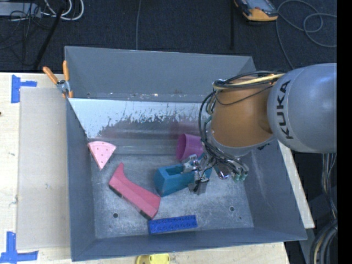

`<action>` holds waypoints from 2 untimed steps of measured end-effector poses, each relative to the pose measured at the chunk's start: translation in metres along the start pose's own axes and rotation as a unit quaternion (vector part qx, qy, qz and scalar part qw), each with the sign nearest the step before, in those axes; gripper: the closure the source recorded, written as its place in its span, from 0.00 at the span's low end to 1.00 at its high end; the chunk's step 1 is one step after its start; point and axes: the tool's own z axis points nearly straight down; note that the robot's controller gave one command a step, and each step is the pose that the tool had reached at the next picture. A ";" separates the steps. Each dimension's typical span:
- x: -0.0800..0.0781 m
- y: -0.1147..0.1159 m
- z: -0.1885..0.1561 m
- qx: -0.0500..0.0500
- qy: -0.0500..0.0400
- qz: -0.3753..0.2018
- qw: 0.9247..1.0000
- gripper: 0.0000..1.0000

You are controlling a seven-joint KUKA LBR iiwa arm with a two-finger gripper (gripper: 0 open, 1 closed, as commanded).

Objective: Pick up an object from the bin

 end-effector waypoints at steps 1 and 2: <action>0.030 0.000 -0.015 0.001 -0.008 -0.010 1.000 1.00; 0.022 0.002 -0.042 -0.001 0.002 -0.013 1.000 1.00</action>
Offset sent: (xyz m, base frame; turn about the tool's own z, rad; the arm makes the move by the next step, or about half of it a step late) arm -0.0002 0.0029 0.0859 -0.0343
